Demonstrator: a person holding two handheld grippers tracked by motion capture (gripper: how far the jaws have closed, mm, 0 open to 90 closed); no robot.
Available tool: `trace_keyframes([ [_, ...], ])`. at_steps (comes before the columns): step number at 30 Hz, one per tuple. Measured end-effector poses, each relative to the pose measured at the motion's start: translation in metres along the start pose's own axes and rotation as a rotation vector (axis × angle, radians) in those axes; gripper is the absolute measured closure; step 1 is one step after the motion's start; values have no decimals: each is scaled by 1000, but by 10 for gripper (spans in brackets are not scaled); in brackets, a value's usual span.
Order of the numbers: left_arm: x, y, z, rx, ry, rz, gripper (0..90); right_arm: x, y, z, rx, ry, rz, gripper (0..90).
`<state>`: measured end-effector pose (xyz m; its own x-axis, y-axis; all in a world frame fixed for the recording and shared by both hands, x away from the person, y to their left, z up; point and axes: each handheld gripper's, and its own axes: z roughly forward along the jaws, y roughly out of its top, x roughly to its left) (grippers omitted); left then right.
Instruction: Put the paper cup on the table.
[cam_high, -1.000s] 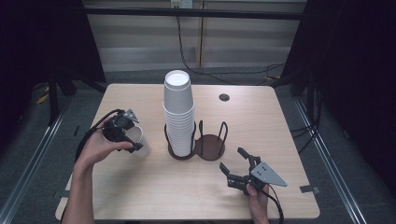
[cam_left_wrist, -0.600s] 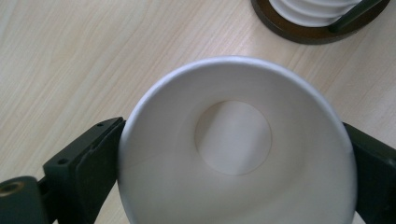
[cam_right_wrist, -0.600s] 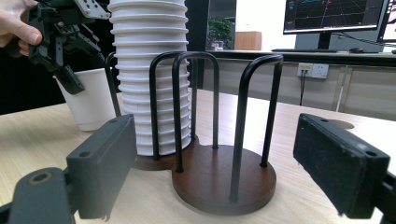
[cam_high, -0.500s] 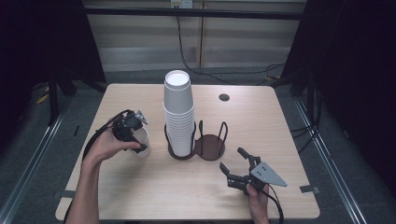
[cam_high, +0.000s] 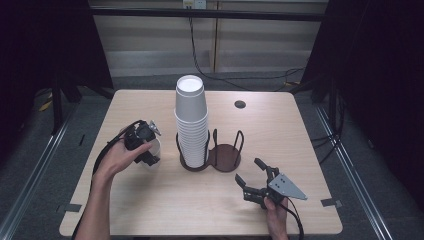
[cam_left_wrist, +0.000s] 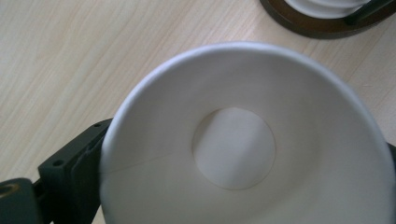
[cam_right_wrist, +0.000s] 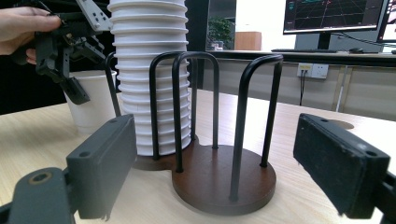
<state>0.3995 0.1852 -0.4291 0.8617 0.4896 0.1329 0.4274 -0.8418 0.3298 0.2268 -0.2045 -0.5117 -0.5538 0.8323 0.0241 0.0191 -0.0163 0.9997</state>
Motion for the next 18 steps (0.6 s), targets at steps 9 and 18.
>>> trace_keyframes([
  [9, 1, -17, 6, -66, -17, -37, 29, 0, 0, 0, 0, 0, 0, 132],
  [18, 2, -36, 12, -98, -49, -61, 45, 0, 0, 0, 0, 0, 1, 132],
])
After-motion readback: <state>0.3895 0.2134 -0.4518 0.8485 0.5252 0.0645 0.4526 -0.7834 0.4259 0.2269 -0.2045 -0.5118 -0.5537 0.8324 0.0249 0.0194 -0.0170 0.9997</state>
